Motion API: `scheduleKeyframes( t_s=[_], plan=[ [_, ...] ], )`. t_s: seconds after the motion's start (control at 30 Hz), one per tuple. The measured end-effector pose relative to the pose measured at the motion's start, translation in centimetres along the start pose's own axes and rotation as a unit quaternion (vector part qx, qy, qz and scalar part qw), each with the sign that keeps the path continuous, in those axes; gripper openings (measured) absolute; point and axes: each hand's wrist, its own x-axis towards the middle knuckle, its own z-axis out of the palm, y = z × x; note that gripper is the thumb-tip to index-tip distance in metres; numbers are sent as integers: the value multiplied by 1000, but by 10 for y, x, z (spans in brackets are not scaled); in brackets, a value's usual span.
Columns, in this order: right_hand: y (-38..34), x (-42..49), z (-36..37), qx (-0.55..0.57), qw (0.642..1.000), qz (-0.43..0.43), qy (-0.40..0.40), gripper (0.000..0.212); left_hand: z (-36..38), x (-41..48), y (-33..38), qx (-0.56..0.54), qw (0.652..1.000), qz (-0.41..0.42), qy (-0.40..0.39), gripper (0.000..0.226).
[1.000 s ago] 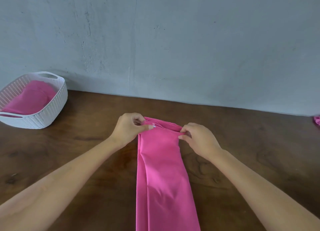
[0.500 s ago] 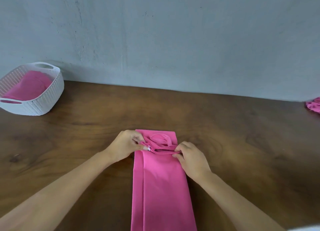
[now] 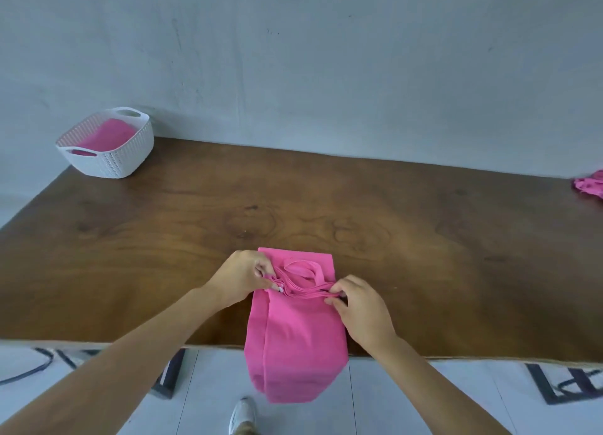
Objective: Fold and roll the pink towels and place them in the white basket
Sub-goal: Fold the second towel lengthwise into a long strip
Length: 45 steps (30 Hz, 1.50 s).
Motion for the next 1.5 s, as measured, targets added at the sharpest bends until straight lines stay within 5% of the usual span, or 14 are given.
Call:
scheduleKeyframes(
  t_s=[0.27, 0.47, 0.77, 1.5],
  plan=[
    [5, -90, -8, 11, 1000, -19, 12, 10, 40, -91, 31, -33, 999, -41, 15, 33],
    [6, -148, -24, -60, 992, -95, -54, 20, 62, -147, 46, -54, 996, -57, 52, 32],
    [-7, -155, -79, -99, 980, -170, 22, 14, 63, -171, 80, -73, 990, -28, 121, 21],
    [-10, -188, -95, -16, 994, -101, 32, 11, 86, -194, 103, -102, 979, 21, 173, 21]
  ],
)
